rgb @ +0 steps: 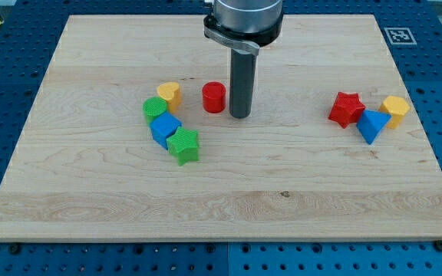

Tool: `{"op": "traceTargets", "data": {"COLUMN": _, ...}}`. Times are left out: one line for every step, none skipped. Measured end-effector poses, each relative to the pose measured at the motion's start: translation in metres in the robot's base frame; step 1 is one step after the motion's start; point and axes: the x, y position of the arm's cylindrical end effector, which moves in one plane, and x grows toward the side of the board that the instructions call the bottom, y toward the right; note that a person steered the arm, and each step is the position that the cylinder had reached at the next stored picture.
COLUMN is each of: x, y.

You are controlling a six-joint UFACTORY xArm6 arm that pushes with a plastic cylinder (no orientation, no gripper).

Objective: Move the red circle towards the yellow heart

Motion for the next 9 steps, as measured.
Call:
{"op": "traceTargets", "data": {"x": -0.009, "y": 0.023}}
{"op": "traceTargets", "data": {"x": -0.017, "y": 0.04}}
{"op": "traceTargets", "data": {"x": -0.019, "y": 0.026}}
{"op": "traceTargets", "data": {"x": -0.019, "y": 0.016}}
{"op": "traceTargets", "data": {"x": -0.02, "y": 0.016}}
{"op": "traceTargets", "data": {"x": -0.02, "y": 0.007}}
{"op": "traceTargets", "data": {"x": -0.02, "y": -0.003}}
{"op": "traceTargets", "data": {"x": -0.02, "y": -0.007}}
{"op": "traceTargets", "data": {"x": -0.022, "y": -0.016}}
